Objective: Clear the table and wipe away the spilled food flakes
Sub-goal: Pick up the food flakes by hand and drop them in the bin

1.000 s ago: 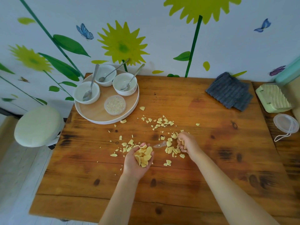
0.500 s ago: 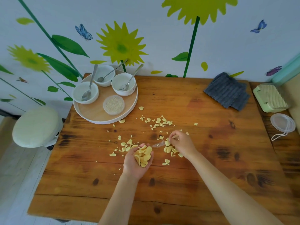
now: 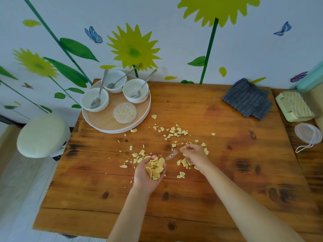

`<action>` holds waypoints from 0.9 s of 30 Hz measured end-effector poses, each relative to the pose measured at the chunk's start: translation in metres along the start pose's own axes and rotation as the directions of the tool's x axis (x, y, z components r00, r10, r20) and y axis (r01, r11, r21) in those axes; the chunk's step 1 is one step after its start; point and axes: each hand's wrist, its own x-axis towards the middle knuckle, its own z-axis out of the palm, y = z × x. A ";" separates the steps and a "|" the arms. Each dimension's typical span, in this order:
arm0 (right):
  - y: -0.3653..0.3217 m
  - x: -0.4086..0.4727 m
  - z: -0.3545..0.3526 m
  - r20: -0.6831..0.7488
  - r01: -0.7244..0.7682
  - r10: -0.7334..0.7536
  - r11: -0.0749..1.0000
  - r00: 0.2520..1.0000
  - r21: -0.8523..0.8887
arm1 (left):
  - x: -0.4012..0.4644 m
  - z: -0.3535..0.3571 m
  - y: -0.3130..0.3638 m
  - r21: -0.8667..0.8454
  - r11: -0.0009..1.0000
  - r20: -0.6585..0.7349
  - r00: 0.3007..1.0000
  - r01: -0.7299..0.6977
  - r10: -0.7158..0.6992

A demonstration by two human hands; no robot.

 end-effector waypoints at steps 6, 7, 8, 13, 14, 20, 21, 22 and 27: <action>-0.001 -0.013 -0.038 0.195 -0.167 -0.016 0.452 0.981 0.876 | 0.000 0.001 0.002 -0.001 1.000 0.009 1.000 0.003 -0.003; 0.000 -0.014 -0.043 0.201 -0.174 -0.026 0.405 0.979 0.898 | 0.000 0.001 0.001 0.000 1.000 0.013 1.000 0.009 -0.009; 0.001 -0.014 -0.047 0.203 -0.180 -0.023 0.372 0.979 0.910 | 0.001 0.001 0.000 0.002 1.000 0.017 1.000 0.015 -0.015; 0.009 -0.012 -0.063 0.168 -0.189 0.094 0.319 0.981 0.929 | 0.004 0.004 -0.006 0.000 0.999 0.032 0.999 0.042 -0.042; 0.011 -0.011 -0.065 0.149 -0.187 0.134 0.344 0.980 0.920 | 0.004 0.005 -0.007 0.007 0.999 0.032 0.998 0.045 -0.045; 0.016 -0.003 -0.063 -0.267 -0.138 0.189 0.970 0.945 0.199 | 0.006 0.006 -0.008 0.001 0.999 0.022 0.998 0.051 -0.051; 0.017 -0.001 -0.060 -0.291 -0.117 0.115 0.993 0.950 0.012 | 0.007 0.006 -0.008 -0.002 0.999 0.025 0.998 0.054 -0.054; 0.017 -0.001 -0.058 -0.284 -0.088 0.037 0.981 0.958 -0.171 | 0.007 0.006 -0.008 -0.004 0.998 0.028 0.998 0.055 -0.055; 0.016 0.003 -0.043 -0.258 -0.086 -0.099 0.780 0.961 -0.620 | 0.007 0.007 -0.008 0.011 0.999 0.021 0.999 0.047 -0.047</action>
